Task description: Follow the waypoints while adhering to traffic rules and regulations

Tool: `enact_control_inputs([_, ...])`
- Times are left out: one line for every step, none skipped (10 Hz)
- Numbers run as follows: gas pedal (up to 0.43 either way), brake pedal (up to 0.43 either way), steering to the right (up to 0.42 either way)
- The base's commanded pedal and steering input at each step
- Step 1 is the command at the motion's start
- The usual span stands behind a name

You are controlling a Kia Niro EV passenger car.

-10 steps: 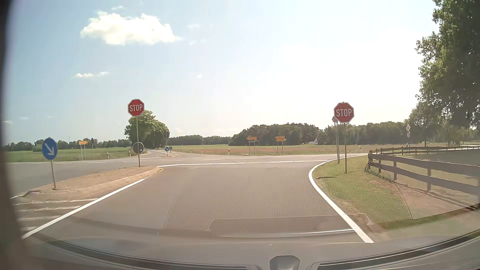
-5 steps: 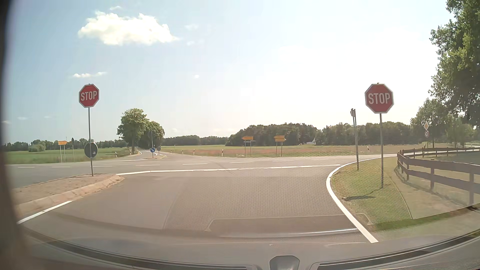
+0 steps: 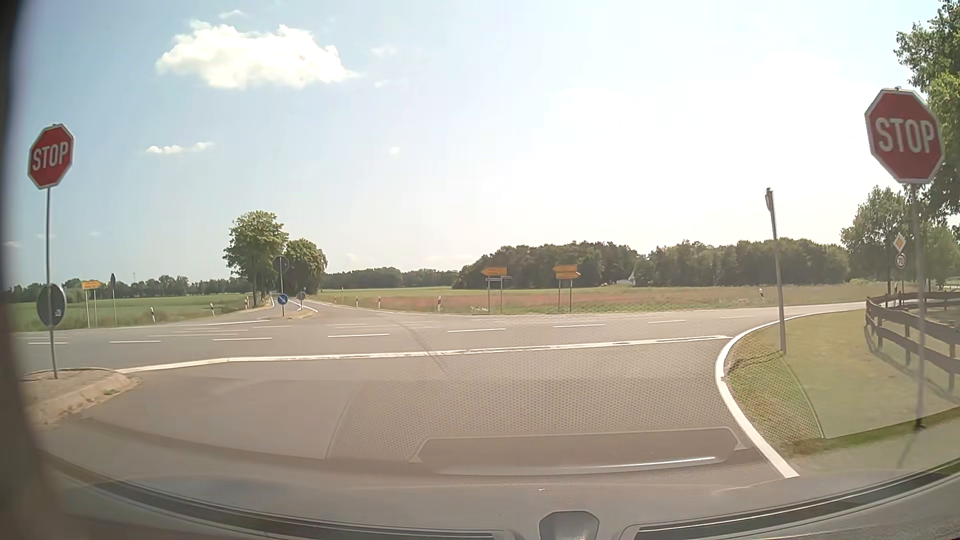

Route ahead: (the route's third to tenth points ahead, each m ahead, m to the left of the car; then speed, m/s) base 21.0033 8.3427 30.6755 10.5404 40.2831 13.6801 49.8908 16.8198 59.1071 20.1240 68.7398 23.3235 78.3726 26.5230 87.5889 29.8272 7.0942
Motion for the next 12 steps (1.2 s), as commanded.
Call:
enact_control_inputs([0.0,0.366,-0.012])
enact_control_inputs([0.0,0.366,-0.015])
enact_control_inputs([0.0,0.372,-0.019])
enact_control_inputs([0.0,0.372,-0.023])
enact_control_inputs([0.0,0.372,-0.026])
enact_control_inputs([0.0,0.372,-0.03])
enact_control_inputs([0.0,0.378,-0.035])
enact_control_inputs([0.0,0.378,-0.038])
enact_control_inputs([0.0,0.372,-0.042])
enact_control_inputs([0.0,0.378,-0.045])
enact_control_inputs([0.0,0.372,-0.047])
enact_control_inputs([0.0,0.378,-0.048])
